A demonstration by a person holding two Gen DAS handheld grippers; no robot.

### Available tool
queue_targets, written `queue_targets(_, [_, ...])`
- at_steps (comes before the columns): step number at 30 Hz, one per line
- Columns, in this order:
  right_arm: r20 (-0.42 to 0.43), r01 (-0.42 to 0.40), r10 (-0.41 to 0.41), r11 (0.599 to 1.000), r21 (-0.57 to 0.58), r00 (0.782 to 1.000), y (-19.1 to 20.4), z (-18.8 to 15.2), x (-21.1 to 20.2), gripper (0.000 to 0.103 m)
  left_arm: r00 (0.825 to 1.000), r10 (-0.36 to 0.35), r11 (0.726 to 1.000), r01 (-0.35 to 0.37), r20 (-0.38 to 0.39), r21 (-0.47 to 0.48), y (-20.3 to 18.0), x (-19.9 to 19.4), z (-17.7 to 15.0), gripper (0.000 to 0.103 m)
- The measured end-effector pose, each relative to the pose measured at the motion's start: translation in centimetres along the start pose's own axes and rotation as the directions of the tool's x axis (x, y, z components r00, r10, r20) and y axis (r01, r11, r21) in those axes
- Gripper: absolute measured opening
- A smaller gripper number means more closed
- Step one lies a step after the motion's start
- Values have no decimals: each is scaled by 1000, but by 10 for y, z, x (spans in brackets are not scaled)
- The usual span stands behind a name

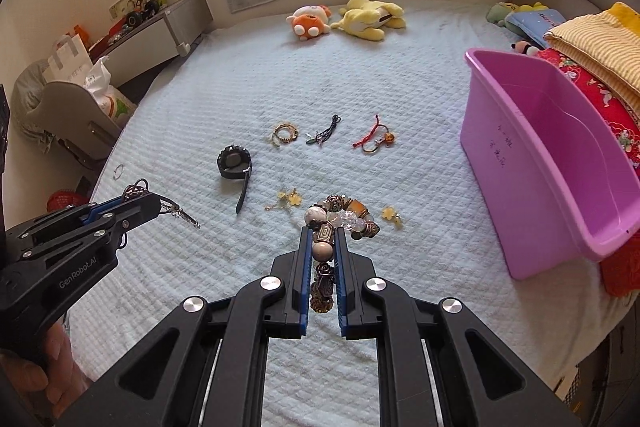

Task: Organize jewelry
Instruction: 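Carry the beaded bracelet and leather cord over the pink tub with both tools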

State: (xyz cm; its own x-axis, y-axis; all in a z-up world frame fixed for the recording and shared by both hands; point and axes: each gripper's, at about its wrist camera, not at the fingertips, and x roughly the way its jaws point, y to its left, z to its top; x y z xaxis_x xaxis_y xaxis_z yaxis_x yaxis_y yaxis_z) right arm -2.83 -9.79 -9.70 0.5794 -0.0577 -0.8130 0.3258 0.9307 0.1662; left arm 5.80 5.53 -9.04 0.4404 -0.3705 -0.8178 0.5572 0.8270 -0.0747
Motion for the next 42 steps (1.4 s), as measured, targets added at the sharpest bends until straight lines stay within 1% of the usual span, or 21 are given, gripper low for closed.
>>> queue_targets(5, [20,29,-30,998,52,999,-19,9,-33,10,999,-53,998,53,3,41,-23,-17,18,10])
queue_targets(11, [26,49,-54,985,163,998,-55,16,-60,10,994,-108,988,107,6,111,-68,-30,41,10])
queue_targets(16, [48,64,-76,974,217,996,-96,29,-84,10,987,-159,976,156,7,150,-116,-35,63,10])
queue_targets(21, [63,84,-99,974,210,993,-148,44,-99,10,982,-191,972,187,12,145,-168,-25,84,10])
queue_targets(25, [54,68,-79,980,185,995,-199,59,-98,10,986,-169,980,166,13,112,-211,-7,99,10])
queue_targets(27, [39,52,-59,986,156,998,-226,68,-93,10,990,-138,987,136,12,84,-233,3,108,10])
queue_targets(29, [24,32,-35,991,129,999,-252,77,-87,10,992,-123,991,123,-7,44,-252,16,113,10])
queue_targets(31, [17,0,-2,994,105,1000,-278,87,-79,10,996,-85,996,86,-23,30,-272,29,118,10])
queue_targets(33, [4,-14,13,998,65,1000,-299,97,-70,10,997,-61,998,61,-42,-7,-288,42,123,10])
queue_targets(35, [-13,-32,32,999,28,999,-317,107,-61,10,997,-45,998,42,-59,-43,-300,52,127,10])
queue_targets(38, [-41,-62,62,998,-7,997,-337,117,-47,10,996,-13,998,7,-83,-69,-319,66,131,10])
queue_targets(42, [-70,-94,92,995,-20,993,-355,124,-32,10,994,8,997,-16,-109,-75,-338,81,138,10])
